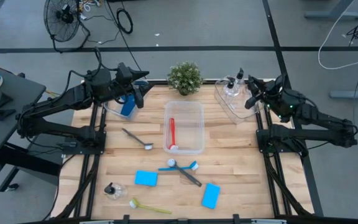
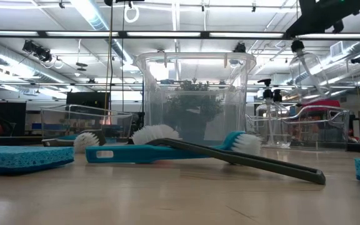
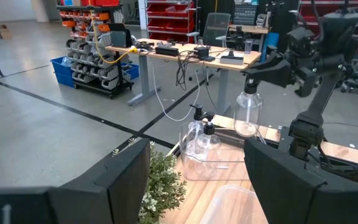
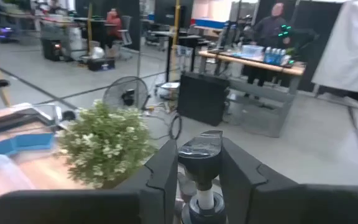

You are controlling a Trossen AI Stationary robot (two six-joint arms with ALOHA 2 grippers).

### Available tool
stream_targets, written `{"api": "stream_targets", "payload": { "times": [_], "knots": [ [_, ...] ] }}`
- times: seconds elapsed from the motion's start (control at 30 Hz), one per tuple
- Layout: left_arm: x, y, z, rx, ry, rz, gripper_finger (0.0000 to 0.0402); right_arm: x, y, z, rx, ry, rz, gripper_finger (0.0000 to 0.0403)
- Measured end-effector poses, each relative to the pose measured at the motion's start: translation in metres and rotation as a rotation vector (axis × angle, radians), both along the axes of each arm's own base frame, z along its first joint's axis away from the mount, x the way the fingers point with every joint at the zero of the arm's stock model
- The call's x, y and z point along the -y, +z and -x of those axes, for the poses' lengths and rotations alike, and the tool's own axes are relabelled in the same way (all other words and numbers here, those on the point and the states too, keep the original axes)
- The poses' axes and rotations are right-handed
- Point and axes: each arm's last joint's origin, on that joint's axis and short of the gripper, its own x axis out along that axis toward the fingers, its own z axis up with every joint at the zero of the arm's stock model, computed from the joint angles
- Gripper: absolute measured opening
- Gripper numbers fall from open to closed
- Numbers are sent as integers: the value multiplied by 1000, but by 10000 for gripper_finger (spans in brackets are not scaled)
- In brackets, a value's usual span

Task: Pick & Place Kitchen Sink Supplies
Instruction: Put the black soap dispenser into the right transparent bin

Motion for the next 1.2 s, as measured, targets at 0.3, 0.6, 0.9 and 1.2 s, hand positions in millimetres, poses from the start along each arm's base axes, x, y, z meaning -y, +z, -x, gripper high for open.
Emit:
{"api": "stream_targets", "payload": {
  "times": [0.3, 0.6, 0.9, 1.2],
  "knots": [
    [0, 0, 0, 0, 0, 1, 265, 5, -15, -2, 3, -57, 14, 91],
    [0, 0, 0, 1, 0, 1, 265, 11, -12, 0, -2, -77, 48, 91],
    [0, 0, 0, 1, 0, 1, 265, 18, -12, 3, 10, -62, 36, 91],
    [0, 0, 0, 1, 0, 1, 265, 24, -12, 7, 30, -60, 20, 91]
  ]
}}
